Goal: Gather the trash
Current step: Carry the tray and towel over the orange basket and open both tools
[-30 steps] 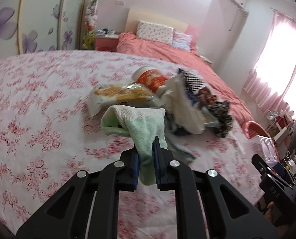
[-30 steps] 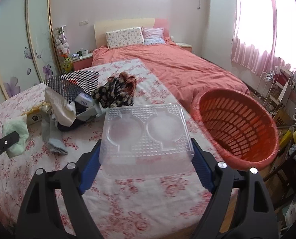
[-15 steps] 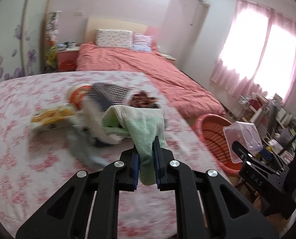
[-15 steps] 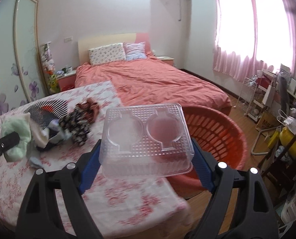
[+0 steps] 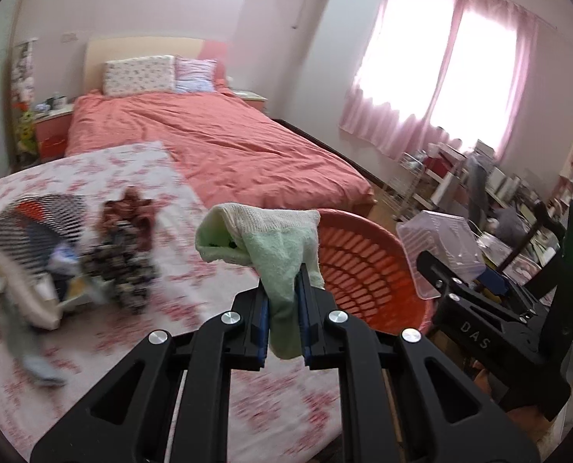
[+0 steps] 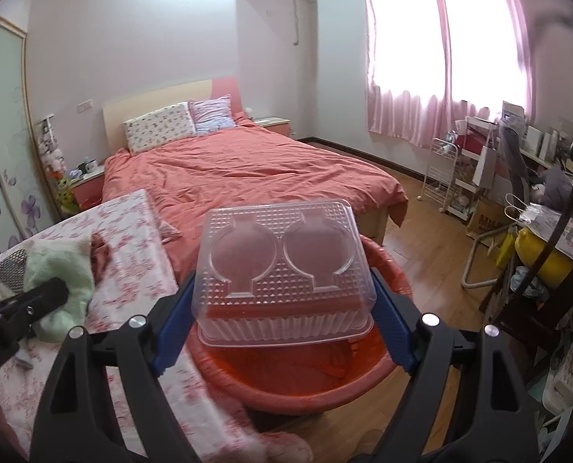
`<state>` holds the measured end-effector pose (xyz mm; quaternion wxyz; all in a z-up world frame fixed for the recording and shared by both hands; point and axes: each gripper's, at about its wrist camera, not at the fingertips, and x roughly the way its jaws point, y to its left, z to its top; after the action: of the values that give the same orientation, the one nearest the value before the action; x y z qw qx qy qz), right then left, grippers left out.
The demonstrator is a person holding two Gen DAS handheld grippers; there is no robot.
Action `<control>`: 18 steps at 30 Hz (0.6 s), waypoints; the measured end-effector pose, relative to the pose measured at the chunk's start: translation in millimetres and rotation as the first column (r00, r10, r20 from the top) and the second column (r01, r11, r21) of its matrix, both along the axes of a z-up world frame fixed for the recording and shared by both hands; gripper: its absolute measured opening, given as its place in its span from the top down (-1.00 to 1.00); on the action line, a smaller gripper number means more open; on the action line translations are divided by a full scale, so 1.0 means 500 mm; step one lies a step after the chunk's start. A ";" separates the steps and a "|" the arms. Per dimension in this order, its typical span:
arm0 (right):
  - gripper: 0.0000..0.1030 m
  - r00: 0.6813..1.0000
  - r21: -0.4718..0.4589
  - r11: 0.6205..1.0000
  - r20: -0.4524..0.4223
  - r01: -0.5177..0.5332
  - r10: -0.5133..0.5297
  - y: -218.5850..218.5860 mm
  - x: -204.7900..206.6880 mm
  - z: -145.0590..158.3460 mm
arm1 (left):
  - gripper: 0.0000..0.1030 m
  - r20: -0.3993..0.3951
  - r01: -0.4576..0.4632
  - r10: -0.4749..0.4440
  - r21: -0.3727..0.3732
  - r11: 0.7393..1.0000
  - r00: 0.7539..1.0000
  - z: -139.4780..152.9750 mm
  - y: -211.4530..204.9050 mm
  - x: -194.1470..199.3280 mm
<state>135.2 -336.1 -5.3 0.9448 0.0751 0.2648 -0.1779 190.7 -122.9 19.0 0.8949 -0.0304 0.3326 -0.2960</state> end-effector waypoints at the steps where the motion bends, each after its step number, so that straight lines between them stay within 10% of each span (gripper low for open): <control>1: -0.57 1.000 0.002 1.000 0.000 0.006 -0.006 -0.011 0.003 -0.003 | 0.76 -0.001 0.011 -0.011 0.000 1.000 1.000 -0.002 -0.013 -0.002; 18: -0.58 0.998 0.063 0.996 0.008 0.058 -0.058 -0.139 0.044 -0.053 | 0.76 -0.065 0.143 -0.141 0.034 0.989 0.988 -0.054 -0.167 0.029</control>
<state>157.3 -405.6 -31.7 0.9377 0.1133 0.2633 -0.1965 205.2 -206.5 -7.8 0.8610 0.0014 0.3675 -0.3515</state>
